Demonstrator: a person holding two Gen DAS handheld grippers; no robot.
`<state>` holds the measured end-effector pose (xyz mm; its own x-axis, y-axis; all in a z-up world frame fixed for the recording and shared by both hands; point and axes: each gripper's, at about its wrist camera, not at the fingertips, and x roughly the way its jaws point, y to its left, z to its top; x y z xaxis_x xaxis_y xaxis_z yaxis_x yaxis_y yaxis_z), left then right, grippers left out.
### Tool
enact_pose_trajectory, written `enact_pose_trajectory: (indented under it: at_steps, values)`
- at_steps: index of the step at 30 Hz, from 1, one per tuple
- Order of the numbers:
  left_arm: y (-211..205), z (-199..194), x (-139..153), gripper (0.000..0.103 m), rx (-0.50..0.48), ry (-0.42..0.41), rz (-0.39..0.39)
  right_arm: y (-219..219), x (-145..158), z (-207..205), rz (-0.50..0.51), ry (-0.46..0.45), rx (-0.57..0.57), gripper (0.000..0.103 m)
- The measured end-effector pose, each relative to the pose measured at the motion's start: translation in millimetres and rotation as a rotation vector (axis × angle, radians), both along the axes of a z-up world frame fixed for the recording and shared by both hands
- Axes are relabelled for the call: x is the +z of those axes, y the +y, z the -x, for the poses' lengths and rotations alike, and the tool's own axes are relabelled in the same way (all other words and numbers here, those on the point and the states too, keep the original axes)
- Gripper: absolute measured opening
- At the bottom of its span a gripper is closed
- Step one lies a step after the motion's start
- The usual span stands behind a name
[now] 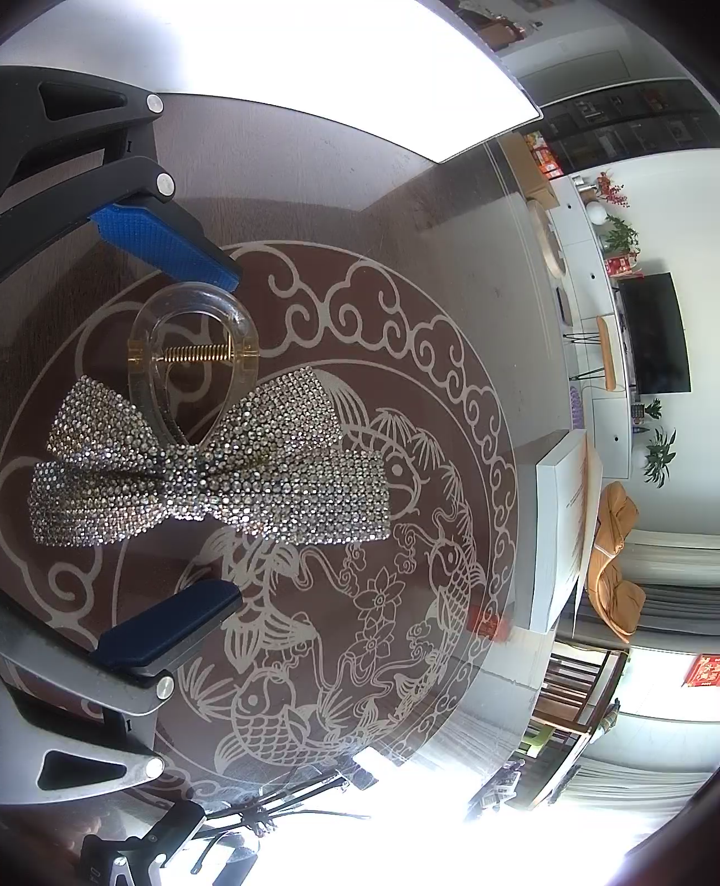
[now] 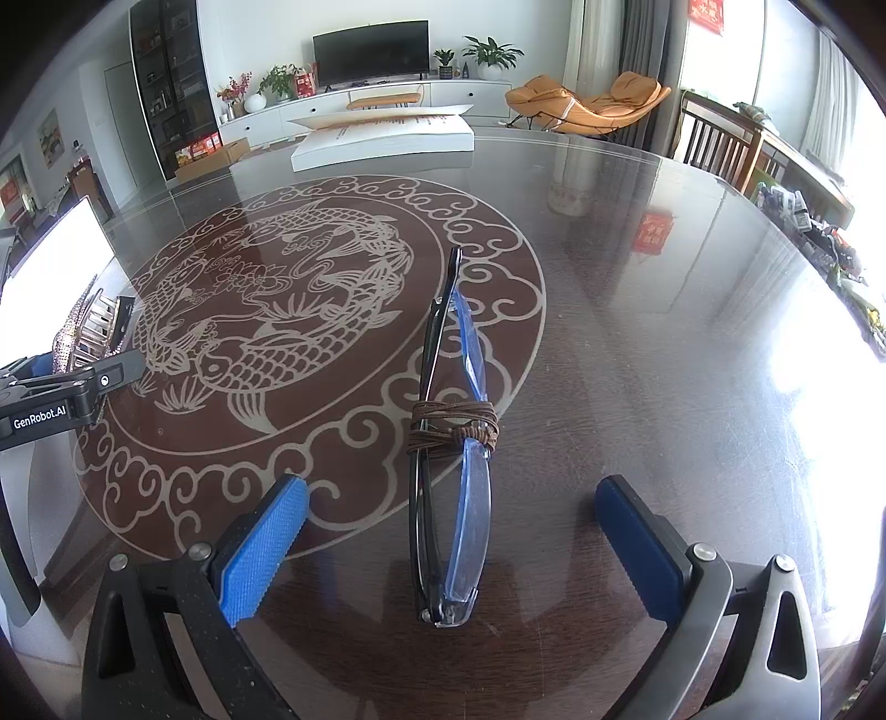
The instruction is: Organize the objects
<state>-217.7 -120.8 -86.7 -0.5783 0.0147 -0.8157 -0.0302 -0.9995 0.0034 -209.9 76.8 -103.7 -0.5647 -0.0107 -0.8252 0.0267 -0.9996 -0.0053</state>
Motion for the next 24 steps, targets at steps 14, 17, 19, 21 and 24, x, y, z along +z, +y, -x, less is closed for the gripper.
enact_pose_trajectory:
  at_steps: [14,17,19,21,24]
  values:
    - [0.0,0.2,-0.2,0.103,0.0,0.0,0.0,0.2,-2.1,-2.5,0.0,0.001,0.0,0.103]
    - [-0.1,0.3,-0.2,0.103,0.0,0.0,0.0,0.4,-2.1,-2.6,0.0,0.001,-0.001,0.103]
    - [-0.1,0.3,-0.2,0.103,0.0,0.0,0.0,0.3,-2.1,-2.6,0.0,0.0,0.0,0.103]
    - [-0.1,0.3,-0.1,0.103,0.0,0.0,0.0,0.9,-2.3,-4.8,0.0,0.001,0.0,0.103]
    - [-0.1,0.4,-0.2,0.103,0.0,0.0,0.0,0.9,-1.8,-5.2,0.001,0.002,-0.001,0.103]
